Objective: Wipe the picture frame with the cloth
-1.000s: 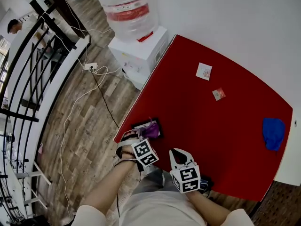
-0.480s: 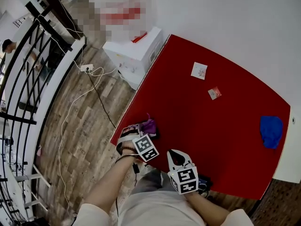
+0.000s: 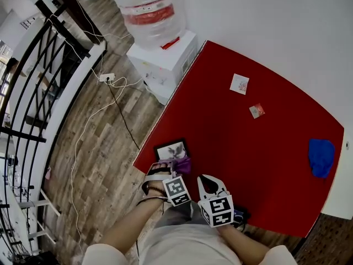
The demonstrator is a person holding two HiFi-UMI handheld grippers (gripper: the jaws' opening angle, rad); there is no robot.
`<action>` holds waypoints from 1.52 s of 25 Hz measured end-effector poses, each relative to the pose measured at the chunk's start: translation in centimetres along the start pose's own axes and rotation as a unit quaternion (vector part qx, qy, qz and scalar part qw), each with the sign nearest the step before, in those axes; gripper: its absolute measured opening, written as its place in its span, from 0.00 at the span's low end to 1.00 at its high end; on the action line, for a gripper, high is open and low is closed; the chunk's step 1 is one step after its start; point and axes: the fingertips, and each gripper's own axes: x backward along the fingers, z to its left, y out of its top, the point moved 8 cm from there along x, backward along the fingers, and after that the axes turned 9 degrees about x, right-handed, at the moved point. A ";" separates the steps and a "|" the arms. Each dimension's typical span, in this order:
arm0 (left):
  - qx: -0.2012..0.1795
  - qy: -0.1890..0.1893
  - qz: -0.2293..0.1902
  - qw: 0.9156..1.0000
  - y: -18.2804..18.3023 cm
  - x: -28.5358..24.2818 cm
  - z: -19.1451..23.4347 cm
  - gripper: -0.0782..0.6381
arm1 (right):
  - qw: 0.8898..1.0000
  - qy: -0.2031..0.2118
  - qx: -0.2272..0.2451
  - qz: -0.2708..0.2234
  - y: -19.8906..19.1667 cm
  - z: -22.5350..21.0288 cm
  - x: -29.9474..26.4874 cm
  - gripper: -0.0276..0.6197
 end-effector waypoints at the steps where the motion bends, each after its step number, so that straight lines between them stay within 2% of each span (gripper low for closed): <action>1: 0.007 0.007 -0.001 1.000 0.0 0.0 0.9 0.19 | 1.000 0.000 0.000 0.000 -0.1 0.1 0.1 0.05; 6: 0.051 0.038 0.003 0.998 1.4 -1.8 6.9 0.19 | 1.000 -0.007 -0.008 0.005 -0.7 -0.1 0.4 0.05; 10: 0.041 0.048 0.020 0.998 2.1 -4.1 8.3 0.19 | 1.000 -0.013 -0.012 0.004 -1.1 -0.2 1.1 0.05; 18: -0.003 0.049 0.032 0.998 2.6 -4.3 6.9 0.19 | 0.999 -0.026 -0.027 0.008 -1.7 -1.4 1.5 0.05; 26: -0.055 0.032 0.030 0.998 1.9 -1.8 1.5 0.19 | 1.000 -0.013 -0.028 0.003 -1.5 -1.2 0.9 0.05; 32: -0.067 0.028 0.026 0.997 1.9 -0.8 -0.7 0.19 | 1.000 -0.003 -0.024 0.008 -1.9 -0.7 0.9 0.05; 36: -0.049 0.032 0.020 0.998 1.6 -1.0 -0.5 0.19 | 1.000 -0.005 -0.021 0.007 -1.9 -1.0 0.9 0.05; 38: 0.008 0.032 -0.009 0.999 1.4 -0.4 0.4 0.19 | 1.000 -0.010 -0.019 0.005 -1.8 -1.4 1.0 0.05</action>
